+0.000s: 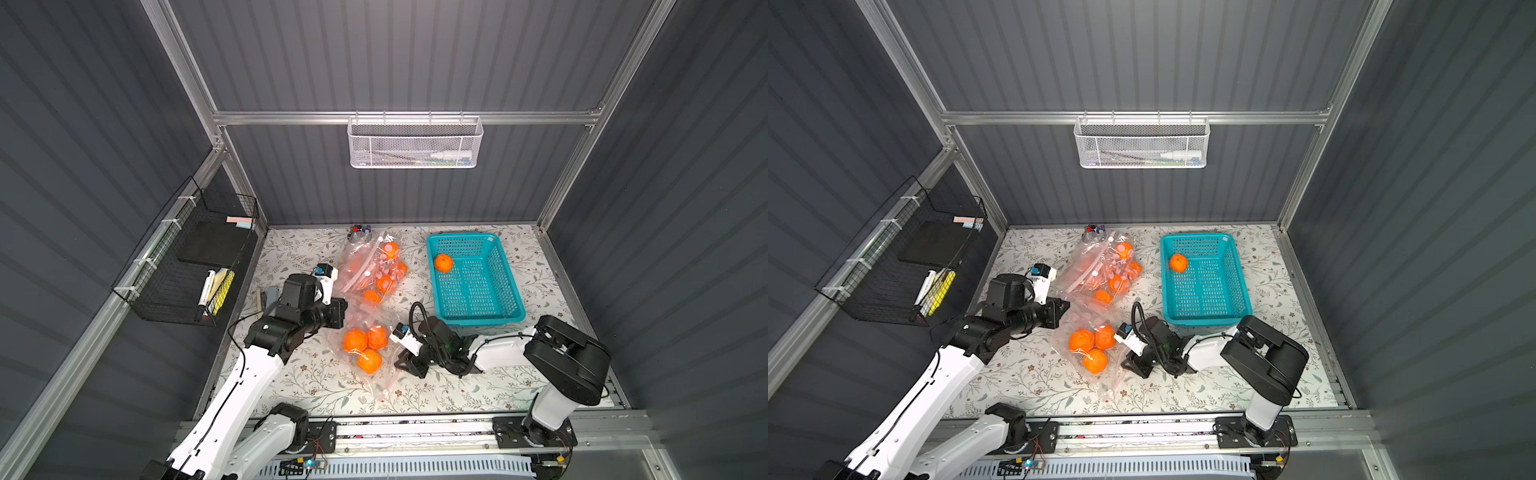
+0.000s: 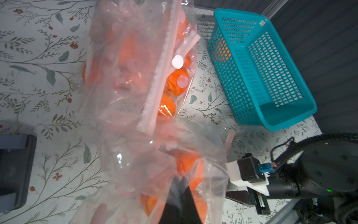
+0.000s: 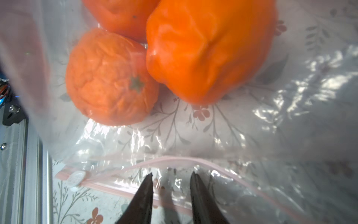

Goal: Open the zip-top bag and take out the orange
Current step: Adjust the zipper food storage bag at the center of the board.

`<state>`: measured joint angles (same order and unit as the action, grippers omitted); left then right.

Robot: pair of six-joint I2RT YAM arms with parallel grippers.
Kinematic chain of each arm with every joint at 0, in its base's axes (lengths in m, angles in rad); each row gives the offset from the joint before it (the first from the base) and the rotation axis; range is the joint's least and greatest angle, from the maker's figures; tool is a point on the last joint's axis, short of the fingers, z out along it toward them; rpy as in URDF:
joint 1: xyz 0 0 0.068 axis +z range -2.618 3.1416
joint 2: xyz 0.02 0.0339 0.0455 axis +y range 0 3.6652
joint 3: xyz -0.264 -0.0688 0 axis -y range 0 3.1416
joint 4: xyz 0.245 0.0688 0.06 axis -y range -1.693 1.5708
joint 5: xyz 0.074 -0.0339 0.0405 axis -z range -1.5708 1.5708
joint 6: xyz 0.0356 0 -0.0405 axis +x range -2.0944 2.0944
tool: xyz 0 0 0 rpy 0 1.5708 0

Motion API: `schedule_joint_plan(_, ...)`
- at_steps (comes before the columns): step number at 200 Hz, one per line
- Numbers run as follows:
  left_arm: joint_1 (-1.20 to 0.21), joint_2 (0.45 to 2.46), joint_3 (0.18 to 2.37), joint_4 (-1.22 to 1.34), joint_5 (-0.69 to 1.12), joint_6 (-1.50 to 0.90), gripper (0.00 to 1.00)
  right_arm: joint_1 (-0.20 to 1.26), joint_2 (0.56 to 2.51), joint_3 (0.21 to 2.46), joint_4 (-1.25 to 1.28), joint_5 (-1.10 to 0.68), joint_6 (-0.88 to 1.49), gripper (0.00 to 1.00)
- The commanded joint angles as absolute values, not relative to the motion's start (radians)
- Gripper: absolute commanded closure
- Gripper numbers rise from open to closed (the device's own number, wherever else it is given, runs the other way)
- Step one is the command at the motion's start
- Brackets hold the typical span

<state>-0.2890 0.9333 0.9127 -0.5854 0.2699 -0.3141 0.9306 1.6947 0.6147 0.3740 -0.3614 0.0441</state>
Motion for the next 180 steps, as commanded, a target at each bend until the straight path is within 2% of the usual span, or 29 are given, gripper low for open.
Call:
schedule_joint_plan(1, -0.287, 0.910, 0.966, -0.557, 0.443, -0.285, 1.00, 0.938, 1.734, 0.598, 0.357, -0.341, 0.048, 0.63)
schedule_joint_plan(27, -0.287, 0.889, 0.973, -0.530, 0.602, -0.264, 1.00, 0.940, 1.759, 0.579, 0.420, -0.330, 0.061, 0.55)
schedule_joint_plan(50, -0.287, 0.868, 0.960, -0.513, 0.635, -0.239, 1.00, 0.940, 1.781, 0.560, 0.489, -0.331, 0.077, 0.49)
schedule_joint_plan(64, -0.286, 0.882, 0.958, -0.508, 0.593, -0.237, 1.00, 0.941, 1.786, 0.564, 0.485, -0.329, 0.072, 0.47)
schedule_joint_plan(70, -0.287, 0.894, 0.958, -0.515, 0.551, -0.238, 0.94, 0.940, 1.783, 0.565, 0.482, -0.327, 0.070, 0.46)
schedule_joint_plan(81, -0.287, 0.920, 0.958, -0.545, 0.431, -0.262, 0.92, 0.941, 1.778, 0.563, 0.480, -0.327, 0.069, 0.45)
schedule_joint_plan(87, -0.287, 0.940, 0.958, -0.570, 0.352, -0.274, 0.81, 0.942, 1.775, 0.563, 0.477, -0.327, 0.068, 0.45)
schedule_joint_plan(91, -0.287, 0.956, 0.960, -0.587, 0.307, -0.277, 0.64, 0.940, 1.774, 0.563, 0.474, -0.327, 0.067, 0.45)
schedule_joint_plan(94, -0.287, 0.971, 0.962, -0.601, 0.272, -0.278, 0.57, 0.941, 1.773, 0.563, 0.473, -0.299, 0.067, 0.45)
schedule_joint_plan(108, -0.287, 1.040, 0.980, -0.672, 0.159, -0.278, 0.50, 0.940, 1.776, 0.567, 0.462, -0.284, 0.067, 0.45)
schedule_joint_plan(143, -0.287, 1.113, 1.060, -0.790, -0.023, -0.280, 0.12, 0.941, 1.778, 0.577, 0.453, -0.294, 0.064, 0.45)
schedule_joint_plan(161, -0.287, 1.065, 1.128, -0.848, -0.160, -0.279, 0.06, 0.940, 1.778, 0.590, 0.433, -0.296, 0.059, 0.45)
schedule_joint_plan(180, -0.286, 1.026, 1.198, -0.860, -0.102, -0.230, 0.16, 0.940, 1.788, 0.598, 0.429, -0.300, 0.060, 0.45)
